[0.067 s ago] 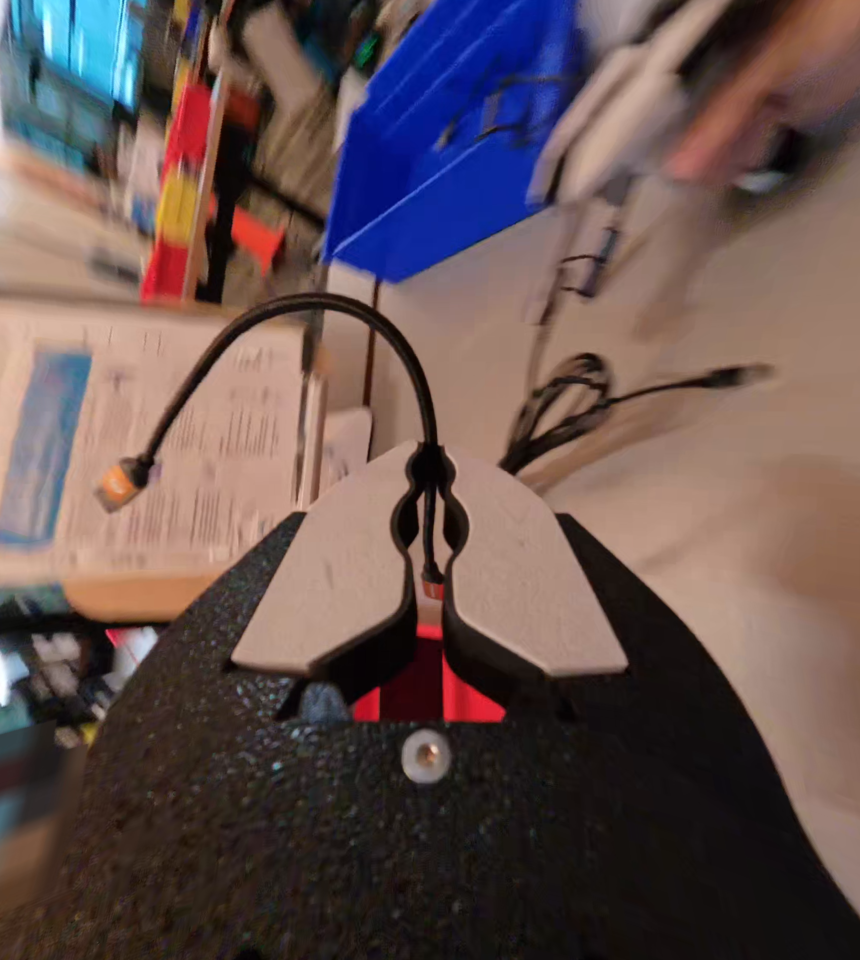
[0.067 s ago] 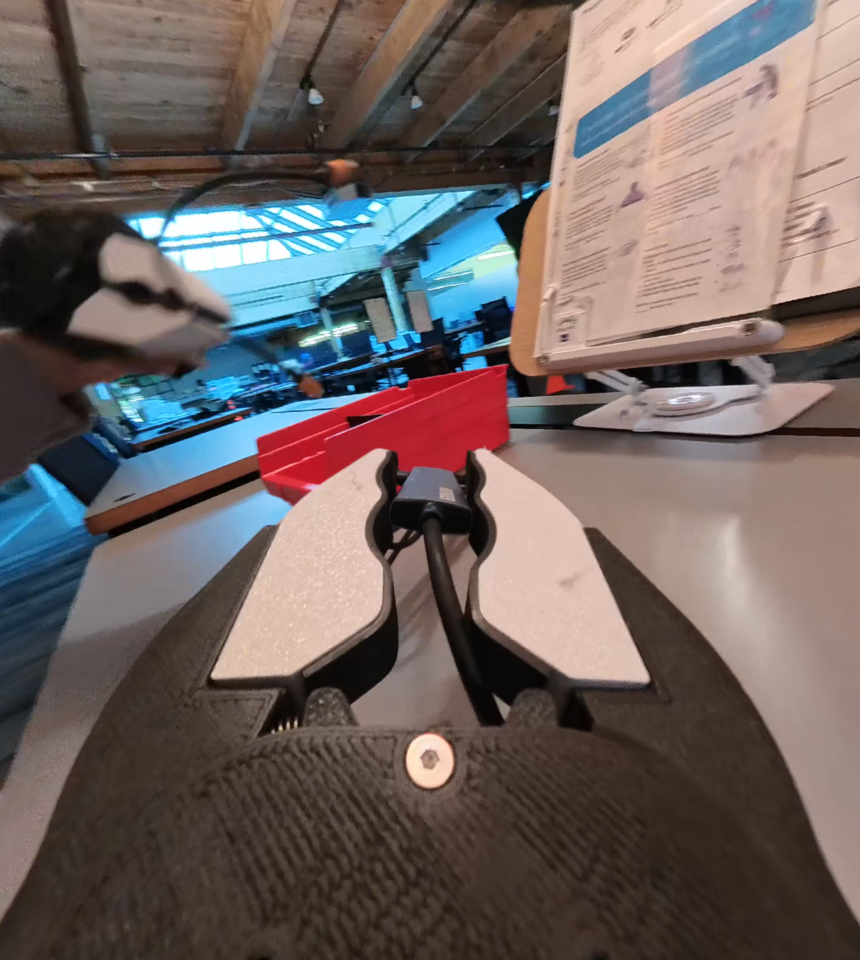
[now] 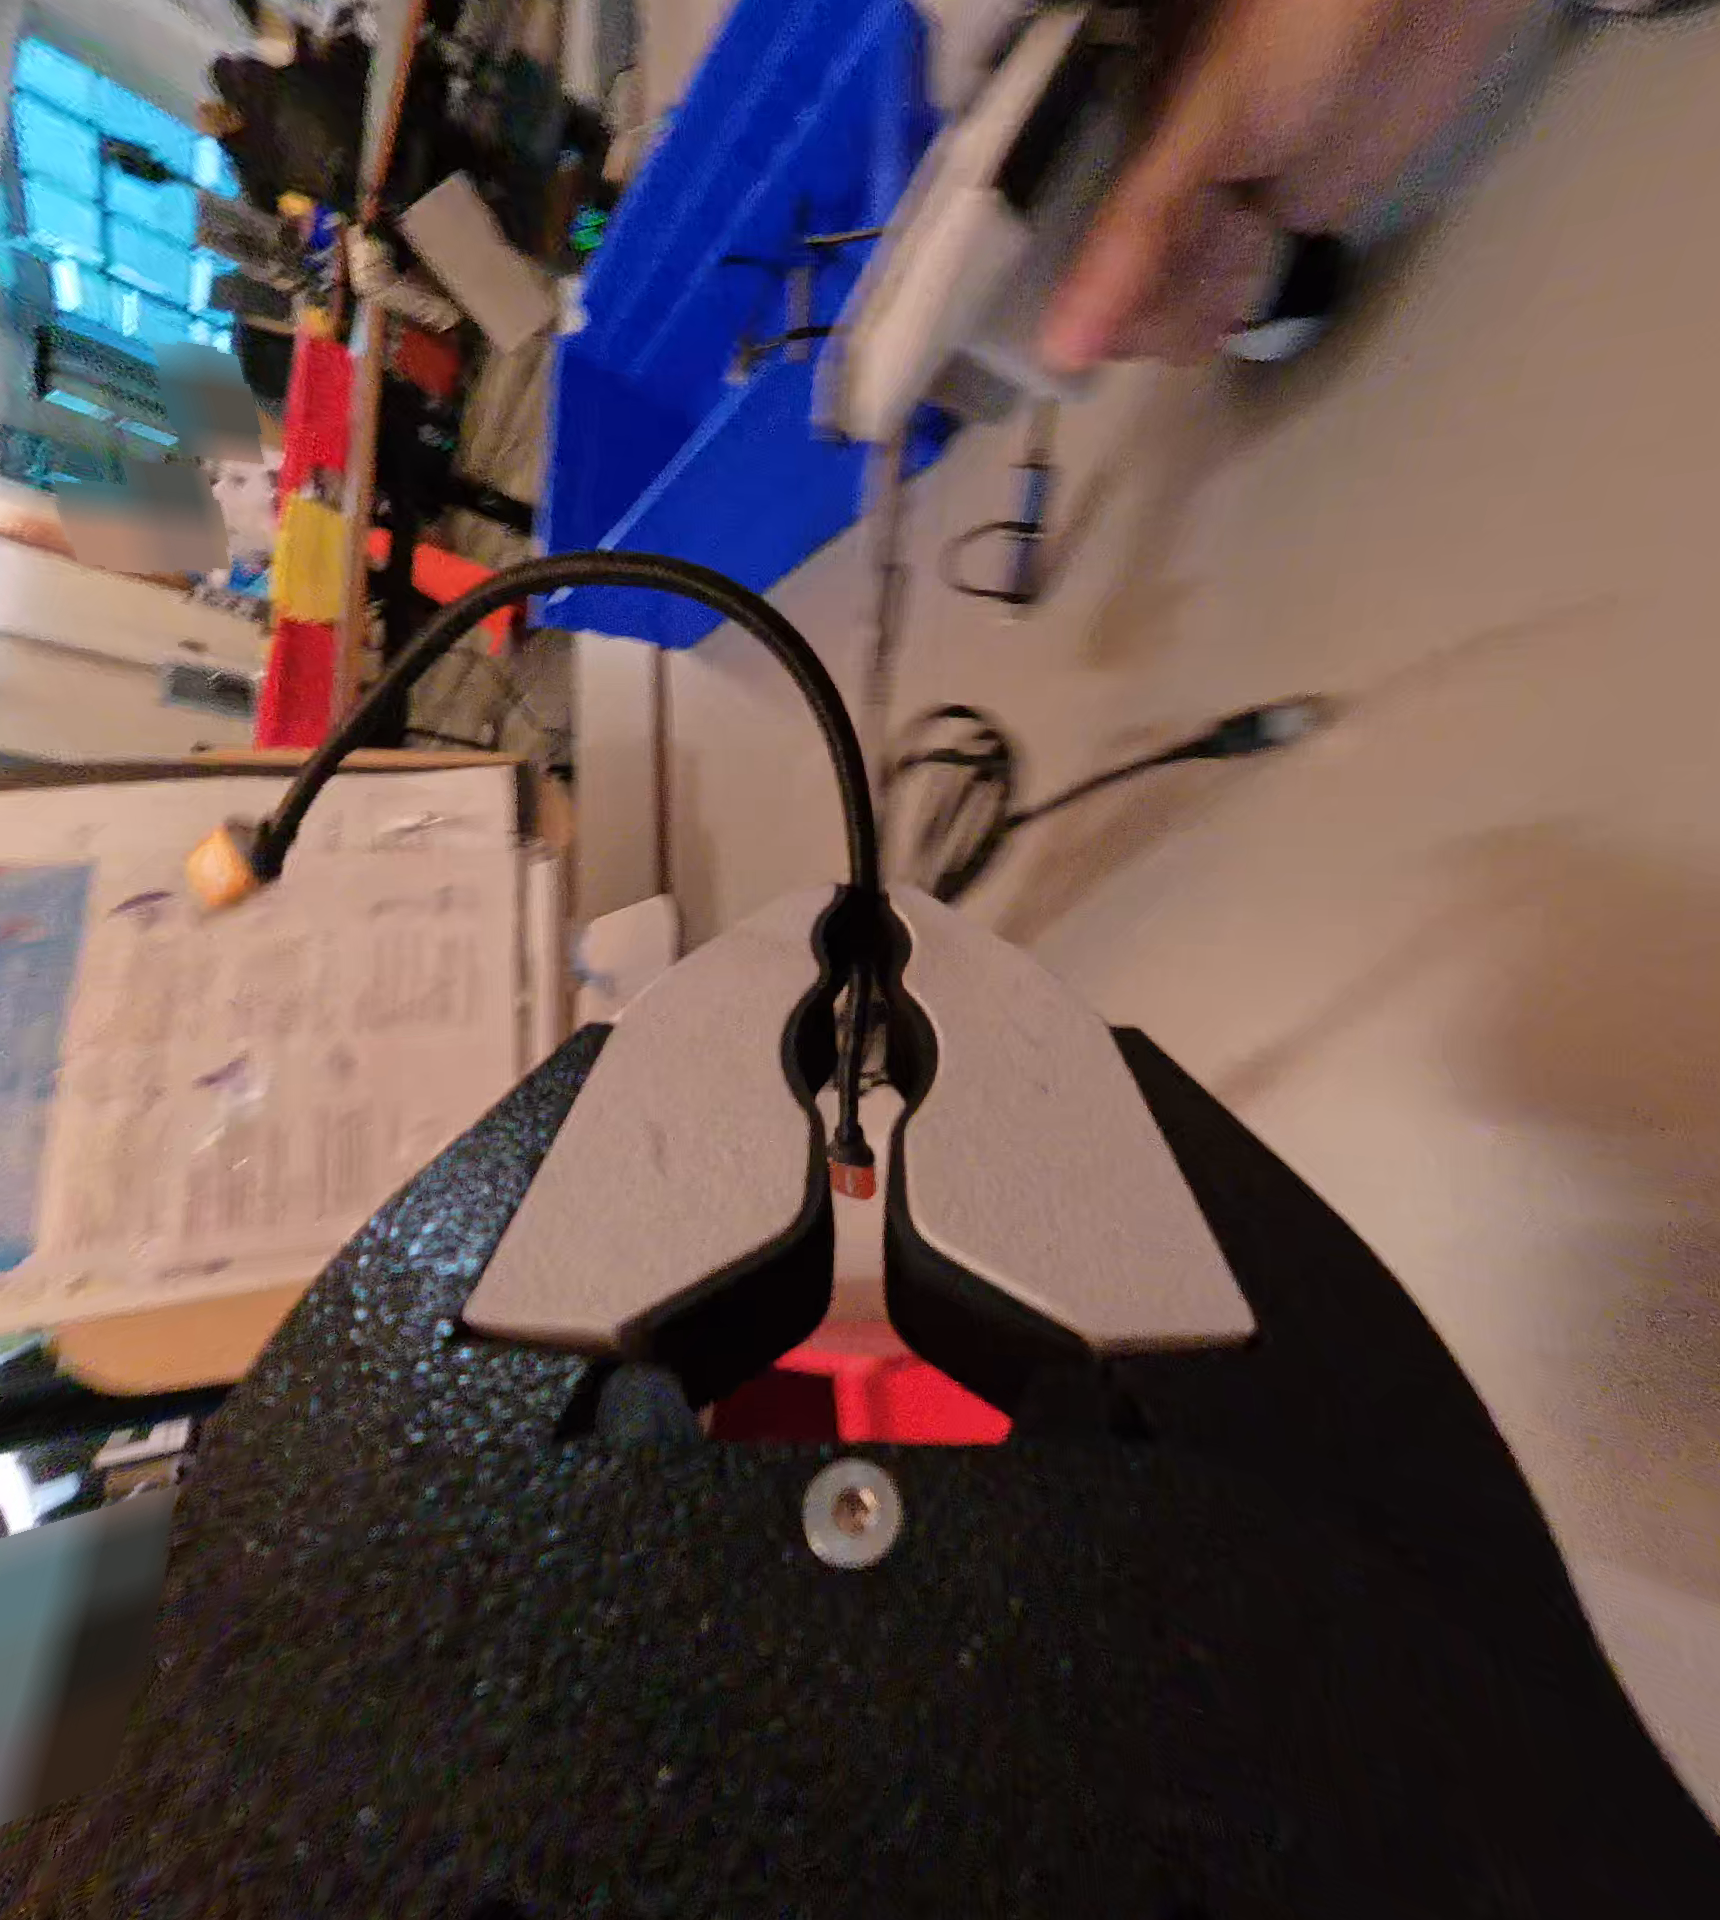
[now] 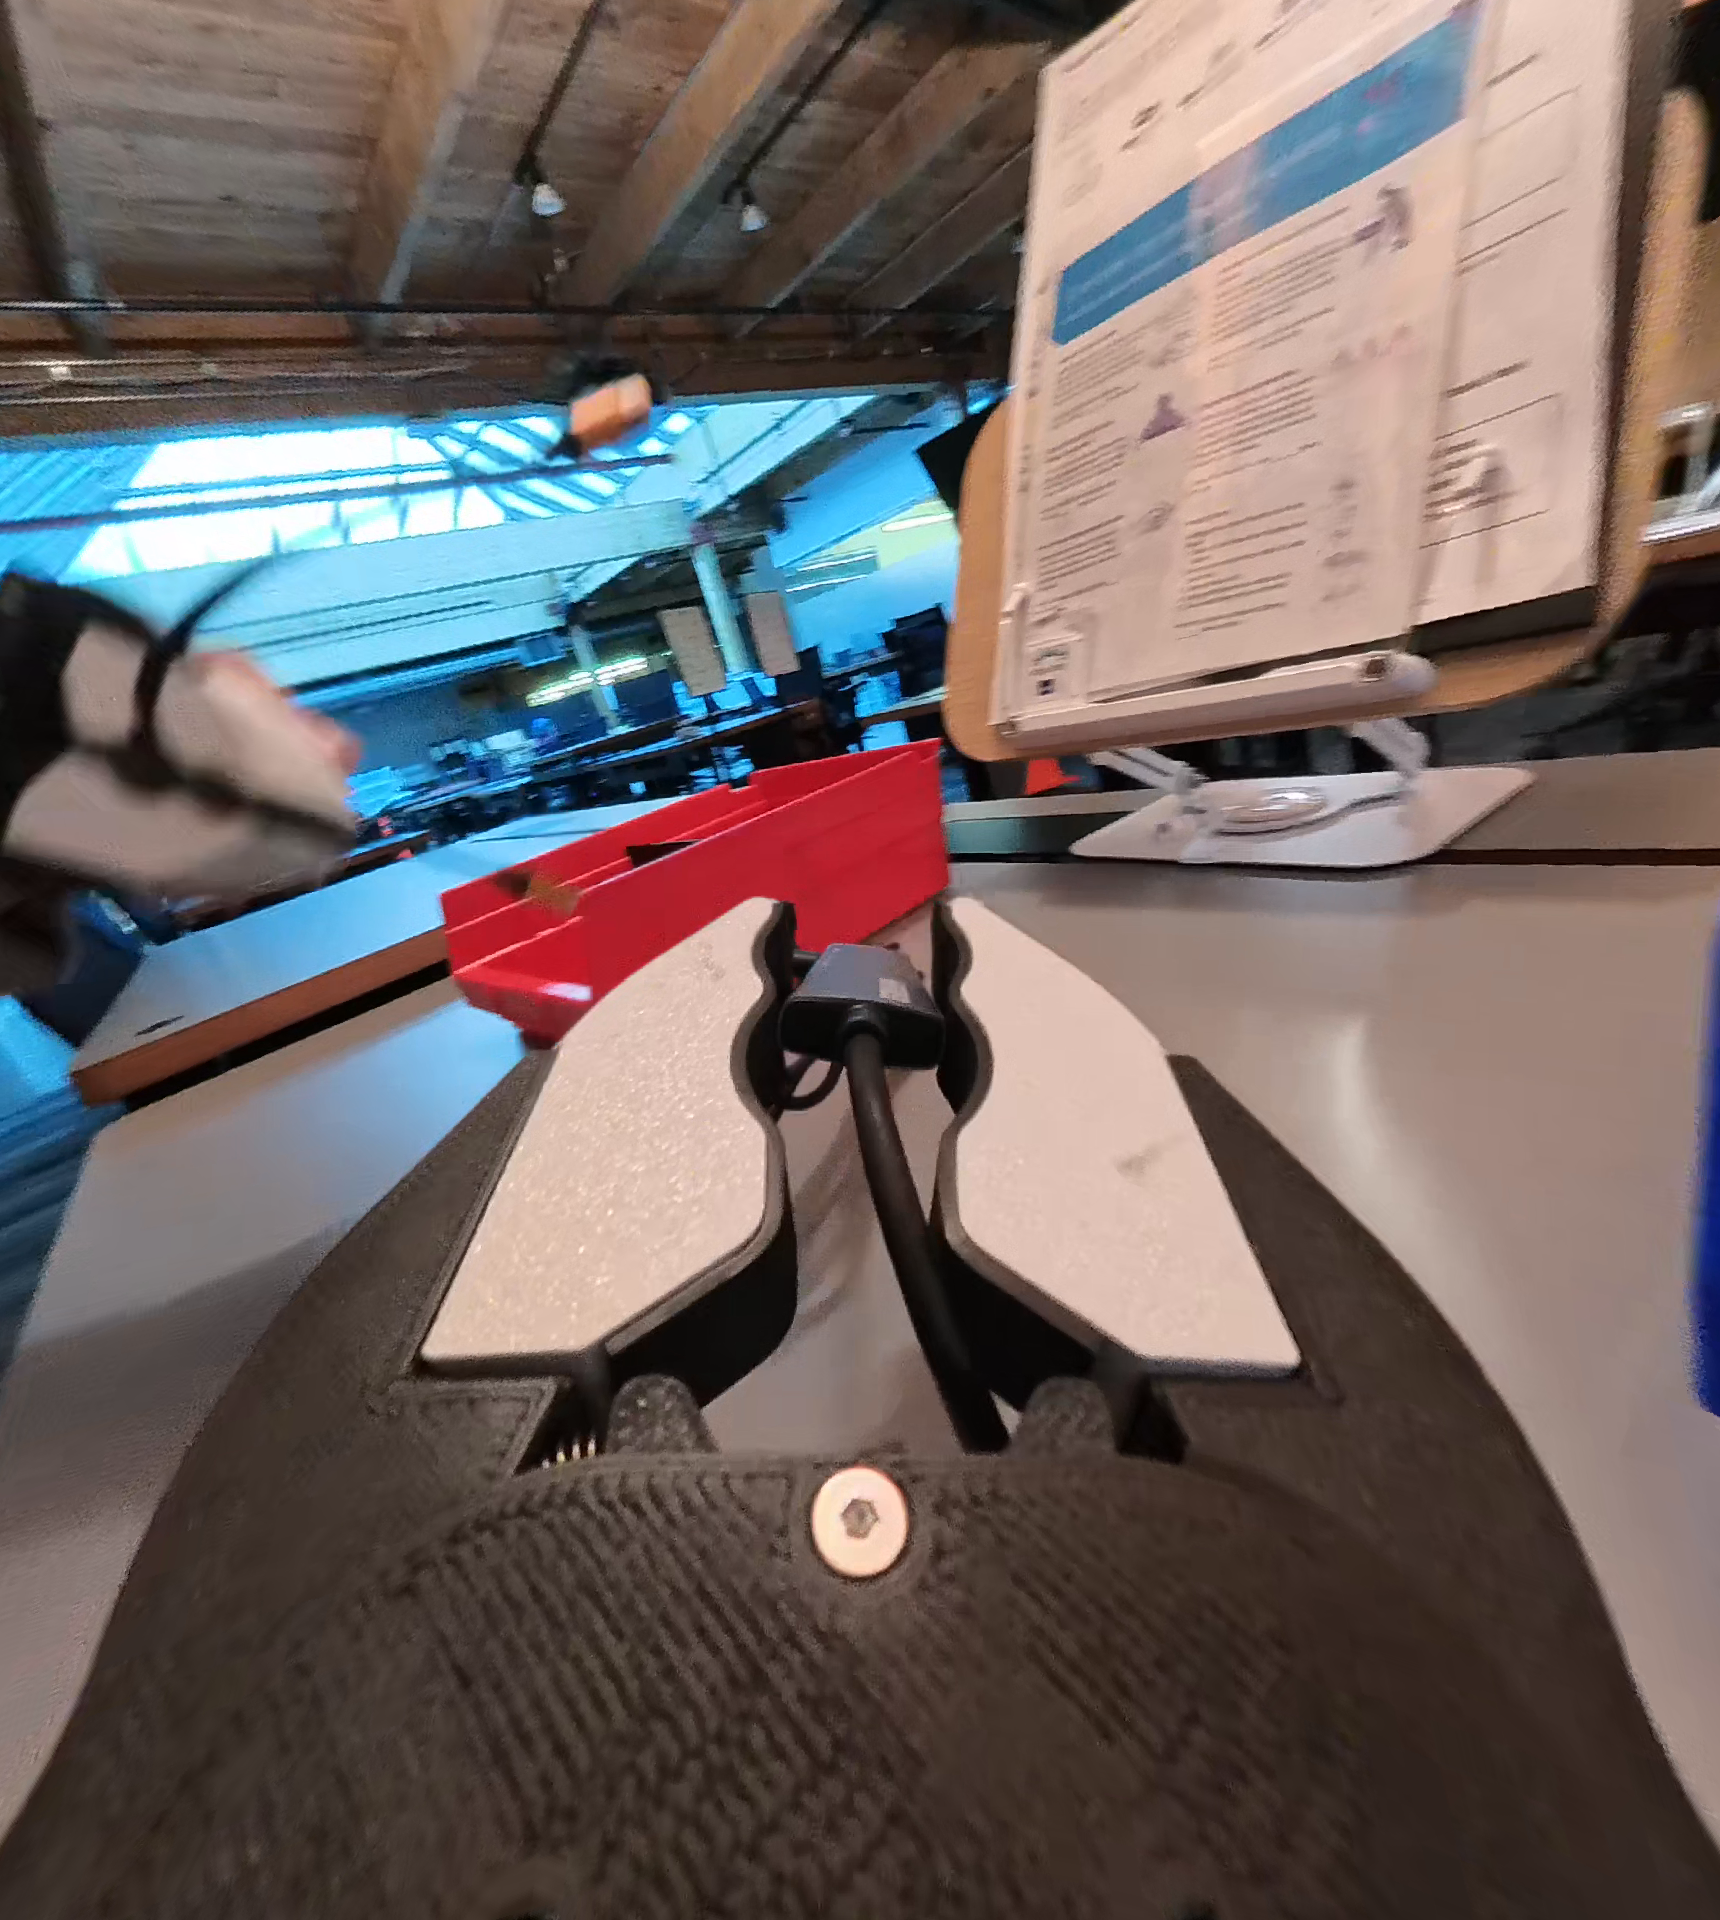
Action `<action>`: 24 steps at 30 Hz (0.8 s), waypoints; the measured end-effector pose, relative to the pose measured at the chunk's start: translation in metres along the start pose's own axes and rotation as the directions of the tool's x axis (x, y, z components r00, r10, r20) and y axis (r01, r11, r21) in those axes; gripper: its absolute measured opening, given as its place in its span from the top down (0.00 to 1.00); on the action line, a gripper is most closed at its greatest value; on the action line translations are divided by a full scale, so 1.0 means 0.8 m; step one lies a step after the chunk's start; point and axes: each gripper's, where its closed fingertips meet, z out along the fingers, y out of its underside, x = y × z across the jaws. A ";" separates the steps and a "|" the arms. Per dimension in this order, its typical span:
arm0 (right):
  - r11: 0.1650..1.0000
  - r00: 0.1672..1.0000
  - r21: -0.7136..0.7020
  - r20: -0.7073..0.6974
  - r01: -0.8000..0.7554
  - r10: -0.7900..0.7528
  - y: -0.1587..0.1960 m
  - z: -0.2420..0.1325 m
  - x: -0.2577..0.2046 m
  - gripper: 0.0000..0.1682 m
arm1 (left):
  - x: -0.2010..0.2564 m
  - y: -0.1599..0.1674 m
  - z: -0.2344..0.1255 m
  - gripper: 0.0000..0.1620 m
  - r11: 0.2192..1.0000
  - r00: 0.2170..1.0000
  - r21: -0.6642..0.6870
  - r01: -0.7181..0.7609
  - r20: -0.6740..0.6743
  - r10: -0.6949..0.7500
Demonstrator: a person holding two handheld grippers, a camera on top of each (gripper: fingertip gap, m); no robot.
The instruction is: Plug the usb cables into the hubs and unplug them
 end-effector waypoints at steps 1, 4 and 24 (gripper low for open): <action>1.000 1.000 0.009 -0.029 0.000 0.001 -0.003 -0.004 0.009 0.85 | 0.032 0.001 0.010 0.98 0.999 0.999 -0.007 -0.034 -0.036 0.034; 1.000 0.998 0.009 -0.056 0.003 -0.003 -0.008 -0.012 0.022 0.85 | 0.114 0.027 0.030 0.98 0.974 0.971 -0.083 -0.209 -0.133 0.197; 0.999 1.000 -0.022 0.001 0.031 -0.031 -0.004 -0.009 0.011 0.85 | 0.146 0.145 0.003 0.78 0.023 0.116 -0.266 0.964 0.339 -0.934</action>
